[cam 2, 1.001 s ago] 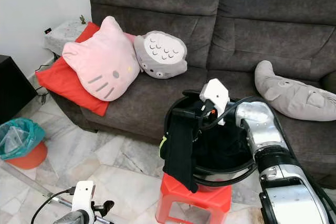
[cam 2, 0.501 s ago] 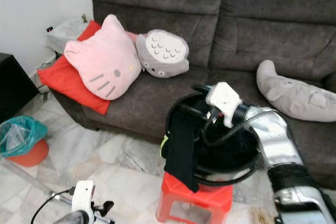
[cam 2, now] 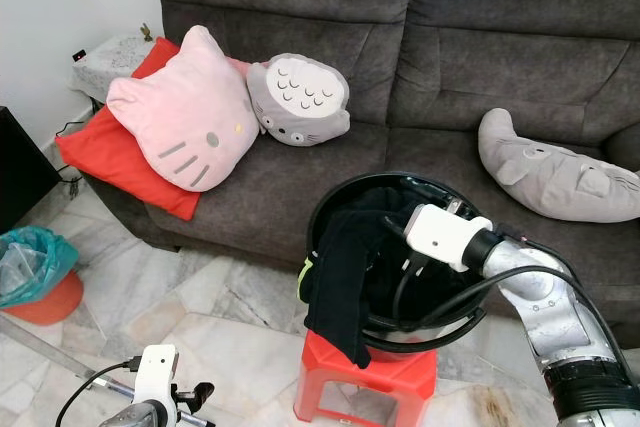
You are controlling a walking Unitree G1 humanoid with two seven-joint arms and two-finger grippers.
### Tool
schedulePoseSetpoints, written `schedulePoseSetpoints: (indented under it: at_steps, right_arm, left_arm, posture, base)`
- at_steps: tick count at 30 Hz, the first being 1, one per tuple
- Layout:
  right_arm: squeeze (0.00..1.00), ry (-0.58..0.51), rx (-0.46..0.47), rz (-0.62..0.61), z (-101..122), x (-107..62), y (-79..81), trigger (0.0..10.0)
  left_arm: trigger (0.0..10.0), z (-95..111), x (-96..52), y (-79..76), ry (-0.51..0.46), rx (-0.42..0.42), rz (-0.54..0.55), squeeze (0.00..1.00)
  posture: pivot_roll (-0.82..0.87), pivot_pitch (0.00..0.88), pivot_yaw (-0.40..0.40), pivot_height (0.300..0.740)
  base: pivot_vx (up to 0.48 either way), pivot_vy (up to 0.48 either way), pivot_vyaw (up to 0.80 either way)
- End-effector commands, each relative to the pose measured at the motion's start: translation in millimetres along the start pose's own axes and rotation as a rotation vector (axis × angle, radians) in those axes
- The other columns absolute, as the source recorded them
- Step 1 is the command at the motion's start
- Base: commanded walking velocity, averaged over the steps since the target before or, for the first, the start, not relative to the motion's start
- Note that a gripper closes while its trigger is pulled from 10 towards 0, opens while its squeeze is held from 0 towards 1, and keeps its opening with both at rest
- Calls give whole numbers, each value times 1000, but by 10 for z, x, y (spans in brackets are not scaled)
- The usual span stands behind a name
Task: Hang hanger
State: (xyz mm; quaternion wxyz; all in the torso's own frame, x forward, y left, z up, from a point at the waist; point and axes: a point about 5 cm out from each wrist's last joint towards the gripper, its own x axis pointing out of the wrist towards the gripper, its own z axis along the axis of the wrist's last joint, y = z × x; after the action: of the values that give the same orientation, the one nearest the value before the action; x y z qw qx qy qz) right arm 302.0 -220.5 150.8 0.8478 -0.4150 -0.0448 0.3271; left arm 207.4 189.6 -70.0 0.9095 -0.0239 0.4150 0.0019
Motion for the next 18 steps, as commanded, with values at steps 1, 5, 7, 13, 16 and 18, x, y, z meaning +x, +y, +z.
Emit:
schedulePoseSetpoints:
  at_steps: [1,5,7,13,16,18]
  right_arm:
    - [0,-125,86,11,222,99,34,10000]
    - [0,-219,125,81,461,201,160,10000]
    - [0,-242,131,117,538,240,215,10000]
    - [0,-279,131,140,677,294,249,10000]
    - [0,-331,203,94,799,342,229,10000]
    - [0,-435,468,-113,1012,398,179,10000]
  left_arm:
    - [10000,-2,-5,35,2,-1,13,0]
    - [10000,9,-2,34,-2,-2,14,0]
    - [10000,19,0,35,-5,-4,15,0]
    - [10000,33,3,33,-8,-3,16,0]
    - [10000,34,3,29,-8,-3,15,0]
    - [10000,34,6,11,-10,-7,13,0]
  posture:
    - [-155,17,56,740]
    - [-151,16,56,740]
    - [-146,16,56,740]
    - [-153,13,57,740]
    - [-154,11,54,740]
    - [-150,11,52,740]
  base:
    - [0,0,0]
    - [0,0,0]
    - [0,0,0]
    - [0,0,0]
    - [0,0,0]
    - [0,0,0]
